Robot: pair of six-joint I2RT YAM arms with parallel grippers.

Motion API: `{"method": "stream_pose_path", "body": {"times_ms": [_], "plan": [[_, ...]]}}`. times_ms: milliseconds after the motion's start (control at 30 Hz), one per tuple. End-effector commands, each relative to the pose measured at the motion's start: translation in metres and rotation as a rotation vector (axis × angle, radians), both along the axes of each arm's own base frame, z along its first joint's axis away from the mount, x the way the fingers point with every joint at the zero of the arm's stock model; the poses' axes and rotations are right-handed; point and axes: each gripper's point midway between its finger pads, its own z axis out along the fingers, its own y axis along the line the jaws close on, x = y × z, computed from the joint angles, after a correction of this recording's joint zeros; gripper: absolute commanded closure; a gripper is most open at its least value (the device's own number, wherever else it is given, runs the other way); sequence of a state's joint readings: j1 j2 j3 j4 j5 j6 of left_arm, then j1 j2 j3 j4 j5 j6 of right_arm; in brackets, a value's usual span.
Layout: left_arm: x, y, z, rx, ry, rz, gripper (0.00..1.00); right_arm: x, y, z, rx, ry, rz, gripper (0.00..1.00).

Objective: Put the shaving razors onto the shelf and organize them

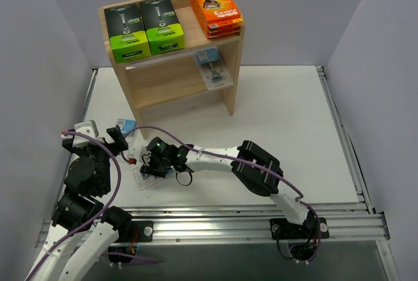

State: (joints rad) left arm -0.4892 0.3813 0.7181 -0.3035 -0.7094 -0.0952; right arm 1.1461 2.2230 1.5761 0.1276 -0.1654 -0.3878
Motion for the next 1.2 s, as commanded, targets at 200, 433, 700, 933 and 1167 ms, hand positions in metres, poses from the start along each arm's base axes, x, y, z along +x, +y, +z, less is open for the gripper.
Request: {"method": "stream_pose_path", "body": {"times_ms": [200,433,700,933,1167], "plan": [[0.004,-0.003,0.007,-0.002,-0.023,-0.011,0.06,-0.012,-0.035,-0.032,-0.184,0.032,0.035,0.78],[0.005,-0.004,0.006,-0.001,-0.02,-0.01,0.06,-0.023,-0.066,-0.024,-0.202,0.071,-0.047,0.96],[0.004,-0.002,0.005,0.003,-0.015,-0.003,0.06,-0.024,-0.103,-0.01,-0.193,0.119,-0.277,1.0],[0.005,-0.004,0.005,0.002,-0.014,-0.013,0.06,-0.027,-0.133,-0.013,-0.144,0.198,-0.487,1.0],[0.006,-0.006,0.005,-0.003,-0.015,-0.024,0.06,0.015,-0.186,0.011,-0.005,0.256,-0.934,1.0]]}}
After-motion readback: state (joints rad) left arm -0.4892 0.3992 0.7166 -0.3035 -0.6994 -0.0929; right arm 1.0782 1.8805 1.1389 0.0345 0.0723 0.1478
